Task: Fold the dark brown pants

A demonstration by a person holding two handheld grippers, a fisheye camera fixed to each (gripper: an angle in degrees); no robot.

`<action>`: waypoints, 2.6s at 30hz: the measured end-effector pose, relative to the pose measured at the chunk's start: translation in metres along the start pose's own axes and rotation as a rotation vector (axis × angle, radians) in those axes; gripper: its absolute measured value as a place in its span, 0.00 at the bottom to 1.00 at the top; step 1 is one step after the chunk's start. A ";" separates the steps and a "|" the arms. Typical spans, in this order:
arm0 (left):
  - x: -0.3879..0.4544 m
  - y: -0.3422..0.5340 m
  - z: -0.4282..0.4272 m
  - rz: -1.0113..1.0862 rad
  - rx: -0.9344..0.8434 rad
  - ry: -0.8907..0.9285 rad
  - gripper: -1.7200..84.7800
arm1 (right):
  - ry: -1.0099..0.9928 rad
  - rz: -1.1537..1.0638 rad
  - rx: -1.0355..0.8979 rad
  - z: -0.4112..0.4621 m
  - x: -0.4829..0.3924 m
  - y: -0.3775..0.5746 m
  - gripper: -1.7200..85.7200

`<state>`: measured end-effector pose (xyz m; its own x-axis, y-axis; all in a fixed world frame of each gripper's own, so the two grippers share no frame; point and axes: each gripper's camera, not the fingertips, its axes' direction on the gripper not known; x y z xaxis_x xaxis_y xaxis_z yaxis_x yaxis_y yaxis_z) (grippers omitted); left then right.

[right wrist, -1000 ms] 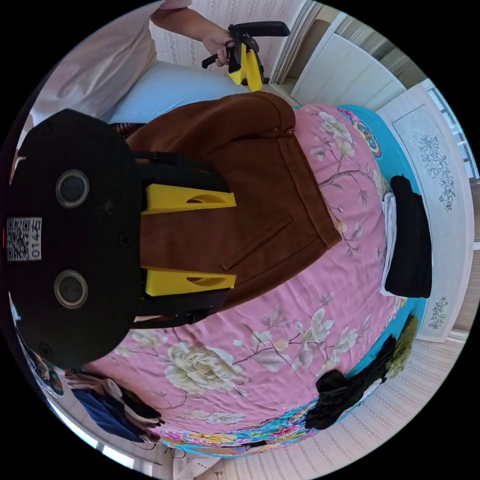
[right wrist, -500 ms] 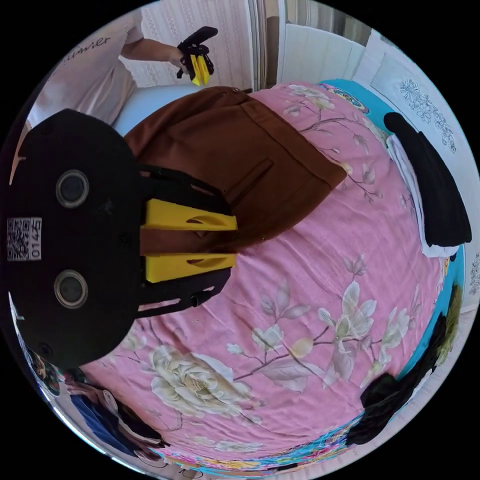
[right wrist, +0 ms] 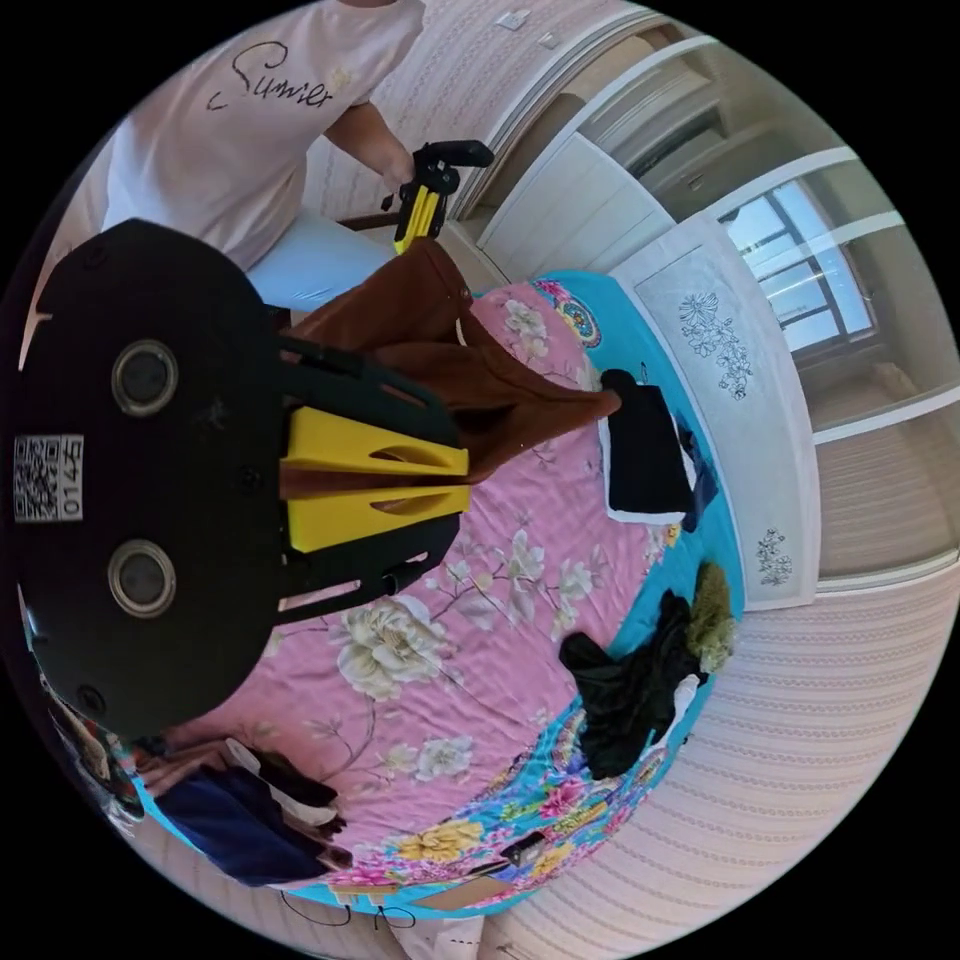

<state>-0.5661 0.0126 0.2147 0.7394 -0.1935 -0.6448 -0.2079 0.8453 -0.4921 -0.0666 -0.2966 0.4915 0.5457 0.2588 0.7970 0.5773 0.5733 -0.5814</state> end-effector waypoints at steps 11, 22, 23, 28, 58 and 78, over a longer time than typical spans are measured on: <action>-0.095 0.010 -0.112 -0.299 0.125 -0.406 0.03 | -0.177 0.052 0.101 0.043 -0.034 -0.157 0.04; -0.088 0.040 -0.011 -0.383 0.057 -0.290 0.03 | -0.132 0.281 -0.050 0.017 0.026 0.119 0.07; -0.070 0.030 0.010 -0.317 0.039 -0.239 0.04 | -0.066 0.402 -0.083 0.001 0.045 0.173 0.07; -0.003 -0.026 0.107 -0.078 -0.051 -0.091 0.09 | 0.103 0.853 -0.058 -0.077 0.081 0.359 0.08; 0.069 -0.158 0.312 0.128 -0.478 0.108 0.01 | 0.122 0.937 -0.053 -0.209 0.139 0.542 0.03; 0.097 -0.383 0.578 0.437 -0.579 -0.395 0.14 | 0.155 1.133 0.029 -0.199 0.278 0.494 0.11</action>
<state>-0.0451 -0.0420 0.6785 0.6632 0.3741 -0.6482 -0.7465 0.3922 -0.5375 0.4910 -0.0956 0.3932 0.8136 0.5410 -0.2132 -0.3076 0.0892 -0.9473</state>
